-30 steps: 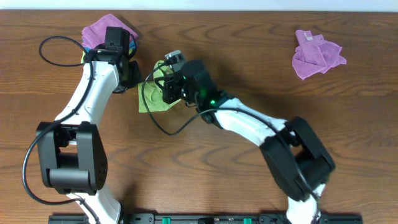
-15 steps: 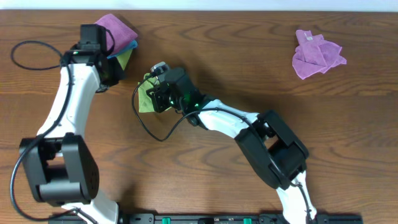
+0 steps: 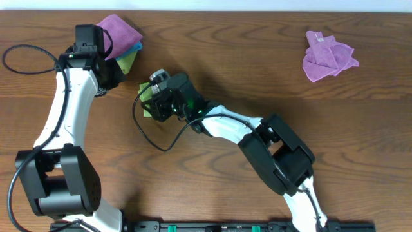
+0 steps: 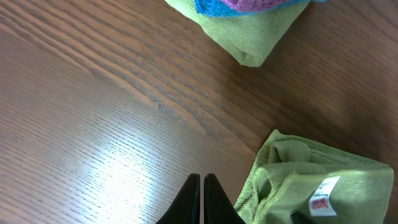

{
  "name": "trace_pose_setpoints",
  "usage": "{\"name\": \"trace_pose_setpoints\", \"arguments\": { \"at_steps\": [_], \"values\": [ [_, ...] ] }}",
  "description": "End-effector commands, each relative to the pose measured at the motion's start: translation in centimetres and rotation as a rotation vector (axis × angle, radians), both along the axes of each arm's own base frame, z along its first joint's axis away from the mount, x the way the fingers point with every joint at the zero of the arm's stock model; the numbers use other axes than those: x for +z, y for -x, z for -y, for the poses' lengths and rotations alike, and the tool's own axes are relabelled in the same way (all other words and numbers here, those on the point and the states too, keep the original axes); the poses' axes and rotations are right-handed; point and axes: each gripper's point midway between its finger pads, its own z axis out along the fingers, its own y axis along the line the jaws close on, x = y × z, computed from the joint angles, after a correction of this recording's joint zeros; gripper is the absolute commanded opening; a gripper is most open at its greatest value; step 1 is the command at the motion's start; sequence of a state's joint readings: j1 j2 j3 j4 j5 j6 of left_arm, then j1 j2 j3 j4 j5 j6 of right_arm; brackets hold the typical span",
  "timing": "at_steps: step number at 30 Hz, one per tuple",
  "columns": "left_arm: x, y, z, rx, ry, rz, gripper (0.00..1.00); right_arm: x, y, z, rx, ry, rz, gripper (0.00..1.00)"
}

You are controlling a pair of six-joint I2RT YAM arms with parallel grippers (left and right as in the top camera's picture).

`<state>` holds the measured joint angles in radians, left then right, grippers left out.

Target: Fold the cloth

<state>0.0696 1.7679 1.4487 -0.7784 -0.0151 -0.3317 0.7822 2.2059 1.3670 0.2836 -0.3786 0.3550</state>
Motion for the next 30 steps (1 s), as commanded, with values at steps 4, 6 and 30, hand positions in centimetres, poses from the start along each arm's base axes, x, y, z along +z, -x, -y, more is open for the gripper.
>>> {"name": "trace_pose_setpoints", "arguments": {
  "at_steps": [4, 6, 30],
  "values": [
    [0.8, 0.2, -1.3, 0.012, -0.022, 0.013, 0.13, 0.2, 2.3, -1.8, 0.078, -0.013, -0.022, 0.48],
    [0.9, 0.3, -1.5, 0.017, -0.019, 0.014, 0.15, 0.4, 2.0, -1.7, 0.074, -0.017, -0.018, 0.49],
    [2.5, 4.9, 4.0, -0.122, 0.279, -0.02, 0.95, 16.1, 2.4, 22.1, -0.112, 0.256, 0.032, 0.99]
  ]
}}
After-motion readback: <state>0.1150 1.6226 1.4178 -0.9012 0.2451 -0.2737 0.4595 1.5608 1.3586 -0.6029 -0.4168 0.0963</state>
